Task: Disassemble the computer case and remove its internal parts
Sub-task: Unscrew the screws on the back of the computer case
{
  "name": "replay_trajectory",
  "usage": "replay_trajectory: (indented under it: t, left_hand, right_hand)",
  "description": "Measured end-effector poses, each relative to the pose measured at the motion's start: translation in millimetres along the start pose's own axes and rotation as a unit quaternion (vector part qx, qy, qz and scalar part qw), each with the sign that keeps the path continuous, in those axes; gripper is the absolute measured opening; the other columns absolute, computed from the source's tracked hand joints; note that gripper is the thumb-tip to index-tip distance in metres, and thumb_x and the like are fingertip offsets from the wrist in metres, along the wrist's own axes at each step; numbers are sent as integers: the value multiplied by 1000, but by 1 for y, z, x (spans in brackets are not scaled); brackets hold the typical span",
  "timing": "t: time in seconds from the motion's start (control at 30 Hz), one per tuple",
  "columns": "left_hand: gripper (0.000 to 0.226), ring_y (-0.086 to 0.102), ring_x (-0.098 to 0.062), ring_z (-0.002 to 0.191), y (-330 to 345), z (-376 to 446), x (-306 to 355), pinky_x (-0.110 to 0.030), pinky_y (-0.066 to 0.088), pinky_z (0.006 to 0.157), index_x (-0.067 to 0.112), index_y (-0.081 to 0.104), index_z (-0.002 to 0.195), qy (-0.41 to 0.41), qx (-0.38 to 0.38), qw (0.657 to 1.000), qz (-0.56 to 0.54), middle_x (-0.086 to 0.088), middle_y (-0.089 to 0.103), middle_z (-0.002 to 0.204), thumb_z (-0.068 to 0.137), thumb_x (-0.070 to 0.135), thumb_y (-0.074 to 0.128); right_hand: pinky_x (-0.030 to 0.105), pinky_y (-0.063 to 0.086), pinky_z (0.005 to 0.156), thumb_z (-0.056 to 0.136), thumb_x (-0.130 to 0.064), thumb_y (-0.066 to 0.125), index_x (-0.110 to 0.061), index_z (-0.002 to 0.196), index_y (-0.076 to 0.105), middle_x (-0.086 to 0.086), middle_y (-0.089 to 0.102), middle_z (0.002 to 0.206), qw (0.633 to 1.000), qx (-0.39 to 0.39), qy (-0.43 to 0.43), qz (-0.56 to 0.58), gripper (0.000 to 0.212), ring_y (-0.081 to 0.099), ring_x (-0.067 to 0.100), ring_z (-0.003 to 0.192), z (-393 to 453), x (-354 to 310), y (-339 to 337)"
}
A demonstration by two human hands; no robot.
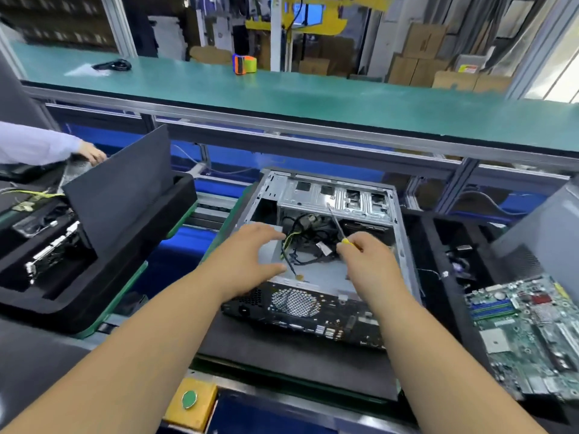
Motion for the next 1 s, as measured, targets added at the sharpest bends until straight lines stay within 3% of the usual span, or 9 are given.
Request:
replay_trajectory:
  t: [0.1,0.23,0.33,0.4,0.5,0.67,0.87,1.0]
  left_hand:
    - [47,36,7,121,10,17,29,-11,21,99,39,54,132,35,0,999,-10,19,42,139,88,45,67]
    - [37,44,-1,123,32,38,57,-19,31,103,35,59,126,52,-16,998,-27,17,48,131,89,39,67]
    - [32,45,1,117,49,50,72,-18,34,100,36,62,121,63,-30,997,-26,21,47,122,89,38,67]
    - [29,46,3,113,60,58,79,-16,35,95,38,63,117,60,-37,997,-34,23,48,121,89,38,67]
    - [27,47,3,111,76,68,87,-16,33,95,40,64,115,49,-47,997,-38,24,48,120,89,38,67]
    - [24,48,2,109,94,79,92,-21,35,96,41,64,114,22,-57,998,-25,25,49,117,90,42,64]
    - [25,52,-6,115,105,83,92,-27,39,97,37,67,114,-25,-77,997,-8,16,56,123,90,44,62]
    - [27,53,-4,111,105,81,92,-24,38,90,35,66,116,-50,-74,996,-1,18,56,124,90,43,63]
  right_hand:
    - [42,51,62,93,-34,54,-23,82,59,3,61,76,999,29,35,26,17,65,22,72,17,19,-37]
    - [43,56,59,95,-38,57,-22,86,63,9,65,75,994,91,56,32,19,70,15,65,32,56,-84]
    - [46,55,66,93,-41,56,-17,73,59,12,57,61,989,109,79,-53,32,61,32,63,40,89,-107]
    - [44,53,68,94,-39,58,-15,74,59,11,57,60,988,89,108,-70,32,58,34,63,46,111,-112]
    - [39,54,72,93,-37,62,-16,90,63,8,67,78,982,42,152,-104,21,63,30,77,54,146,-109]
    - [31,42,69,92,-34,66,-16,96,56,3,59,85,961,-68,194,-187,21,57,24,81,64,187,-86]
    - [38,51,92,92,-32,66,-9,122,53,15,63,120,928,-173,238,-230,40,61,32,111,72,207,-56]
    - [34,49,91,92,-30,64,-9,128,50,14,61,126,916,-201,234,-256,44,59,33,115,72,216,-48]
Point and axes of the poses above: each hand's wrist, its own z-axis towards the middle knuckle, its own y-axis out of the palm, x = y × z, the point moved 3 cm from there along z, towards the middle knuckle
